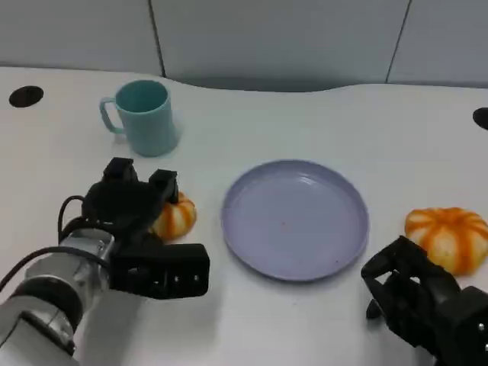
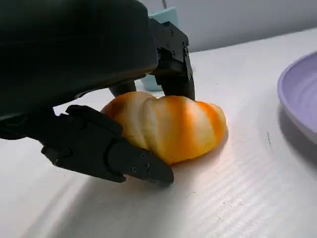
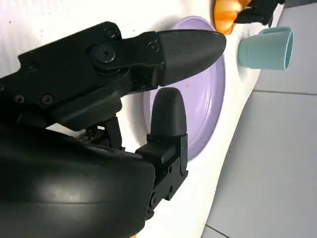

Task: Grasp the bread from the table and place it into the plate.

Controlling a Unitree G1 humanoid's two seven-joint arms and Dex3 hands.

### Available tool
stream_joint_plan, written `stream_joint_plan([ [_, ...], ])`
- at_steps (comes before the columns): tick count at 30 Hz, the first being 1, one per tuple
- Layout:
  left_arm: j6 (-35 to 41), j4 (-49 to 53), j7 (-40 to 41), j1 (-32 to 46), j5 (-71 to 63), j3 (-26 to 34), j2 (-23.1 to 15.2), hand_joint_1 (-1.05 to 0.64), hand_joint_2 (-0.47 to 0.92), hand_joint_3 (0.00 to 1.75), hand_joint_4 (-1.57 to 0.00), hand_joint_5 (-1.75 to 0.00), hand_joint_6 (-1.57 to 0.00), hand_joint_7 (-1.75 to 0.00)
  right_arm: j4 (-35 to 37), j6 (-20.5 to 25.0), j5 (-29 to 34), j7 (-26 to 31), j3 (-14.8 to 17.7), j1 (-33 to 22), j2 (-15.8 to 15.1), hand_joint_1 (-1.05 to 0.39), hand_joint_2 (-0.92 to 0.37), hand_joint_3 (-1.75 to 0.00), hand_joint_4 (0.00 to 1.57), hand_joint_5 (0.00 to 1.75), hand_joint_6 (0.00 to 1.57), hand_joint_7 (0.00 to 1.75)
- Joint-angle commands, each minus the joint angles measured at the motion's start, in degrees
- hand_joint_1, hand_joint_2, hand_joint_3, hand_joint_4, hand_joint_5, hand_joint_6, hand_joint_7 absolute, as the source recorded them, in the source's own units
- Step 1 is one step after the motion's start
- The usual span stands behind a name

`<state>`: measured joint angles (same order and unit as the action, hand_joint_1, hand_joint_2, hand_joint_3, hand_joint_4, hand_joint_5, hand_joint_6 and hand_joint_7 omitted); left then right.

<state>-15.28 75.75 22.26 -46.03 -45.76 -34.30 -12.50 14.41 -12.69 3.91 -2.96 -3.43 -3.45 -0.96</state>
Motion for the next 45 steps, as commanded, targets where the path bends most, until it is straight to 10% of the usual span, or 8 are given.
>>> stream_joint_plan([
  [1, -2.14, 0.89, -0.89, 2.71, 3.42, 2.73, -2.03, -0.18, 0.92, 0.16, -0.72, -1.75, -0.5, -1.74, 0.15, -0.98, -0.35, 0.18, 0.66, 0.21, -0.53, -0.3, -0.92, -0.34, 0.62, 1.75, 0.39, 1.75],
  [12, -15.93, -3.43, 0.34, 5.21, 15.67, 14.09, -3.68, -0.2, 0.86, 0.22, -0.73, -1.75, -0.47, -1.75, 0.99, -1.45, 0.24, 0.25, 0.42, 0.72, -0.67, -0.28, -0.92, -0.34, 0.61, 1.75, 0.39, 1.75],
  [20, -16.7, -13.03, -29.39, 6.14, 41.82, 30.87, 0.5, -0.19, 0.87, 0.09, -0.74, -1.75, -0.52, -1.75, -0.01, 0.96, -0.34, -0.37, 0.2, 0.89, -0.31, -0.27, -0.92, -0.36, 0.57, 1.75, 0.38, 1.75],
  [31, -17.11, -21.26, -35.95, 2.05, 38.1, 26.2, 5.18, -0.12, 0.89, 0.05, -0.77, -1.75, -0.58, -1.75, 1.16, 0.1, -0.52, -0.52, 0.64, 1.61, -0.16, -0.27, -0.92, -0.35, 0.61, 1.75, 0.39, 1.75],
  [45, -10.68, -8.42, -28.2, -7.41, 21.77, 14.67, 13.73, -0.18, 0.86, 0.04, -0.9, -1.75, -0.68, -1.75, 2.35, -1.26, 0.95, 0.77, 0.26, 2.0, -0.08, -0.28, -0.92, -0.35, 0.6, 1.75, 0.4, 1.75],
])
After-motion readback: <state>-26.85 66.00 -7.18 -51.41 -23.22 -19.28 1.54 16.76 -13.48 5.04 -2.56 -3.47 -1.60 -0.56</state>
